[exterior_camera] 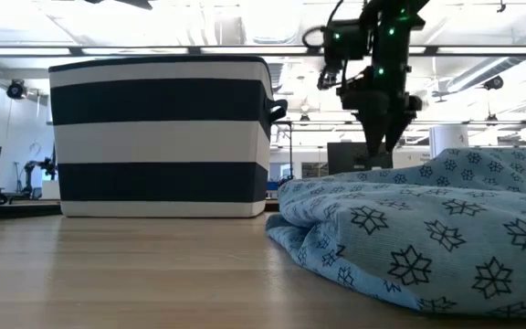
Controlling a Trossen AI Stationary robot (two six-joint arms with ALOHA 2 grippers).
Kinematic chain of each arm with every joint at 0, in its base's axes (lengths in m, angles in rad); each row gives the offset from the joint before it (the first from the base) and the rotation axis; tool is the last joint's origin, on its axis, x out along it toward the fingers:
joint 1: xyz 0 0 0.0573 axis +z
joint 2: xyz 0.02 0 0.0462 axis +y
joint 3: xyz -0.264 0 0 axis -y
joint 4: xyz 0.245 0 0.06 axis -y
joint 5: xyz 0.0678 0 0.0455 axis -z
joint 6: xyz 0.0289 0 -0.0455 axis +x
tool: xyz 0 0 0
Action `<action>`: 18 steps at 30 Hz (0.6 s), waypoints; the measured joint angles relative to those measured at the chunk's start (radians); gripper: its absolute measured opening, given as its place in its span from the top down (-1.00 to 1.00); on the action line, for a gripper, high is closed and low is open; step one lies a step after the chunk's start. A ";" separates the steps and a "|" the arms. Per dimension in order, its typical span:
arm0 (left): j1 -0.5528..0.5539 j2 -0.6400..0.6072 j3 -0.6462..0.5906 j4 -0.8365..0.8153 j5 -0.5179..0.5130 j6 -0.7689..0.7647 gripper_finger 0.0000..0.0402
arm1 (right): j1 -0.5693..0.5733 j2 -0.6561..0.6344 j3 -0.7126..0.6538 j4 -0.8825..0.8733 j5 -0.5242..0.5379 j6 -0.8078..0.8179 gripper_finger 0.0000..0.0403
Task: Pick & place medical supplies in basket/bin
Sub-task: Put the pink medicine bottle into the blue bin
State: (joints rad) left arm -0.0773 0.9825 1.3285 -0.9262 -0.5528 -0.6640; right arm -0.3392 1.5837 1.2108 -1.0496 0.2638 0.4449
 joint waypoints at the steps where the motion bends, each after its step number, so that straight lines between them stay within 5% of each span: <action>1: 0.000 0.000 0.000 0.007 0.000 0.000 -0.15 | 0.010 0.001 -0.008 0.019 -0.004 -0.034 -0.50; 12: 0.000 0.000 0.000 0.030 0.001 0.000 -0.15 | 0.030 0.010 -0.082 0.107 -0.022 -0.617 -0.50; 18: 0.000 0.000 0.000 0.035 0.001 0.000 -0.15 | 0.030 0.010 -0.179 0.270 -0.088 -0.792 -0.50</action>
State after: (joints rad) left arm -0.0775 0.9825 1.3285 -0.8917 -0.5522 -0.6643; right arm -0.3092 1.5932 1.0322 -0.7792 0.1761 -0.3468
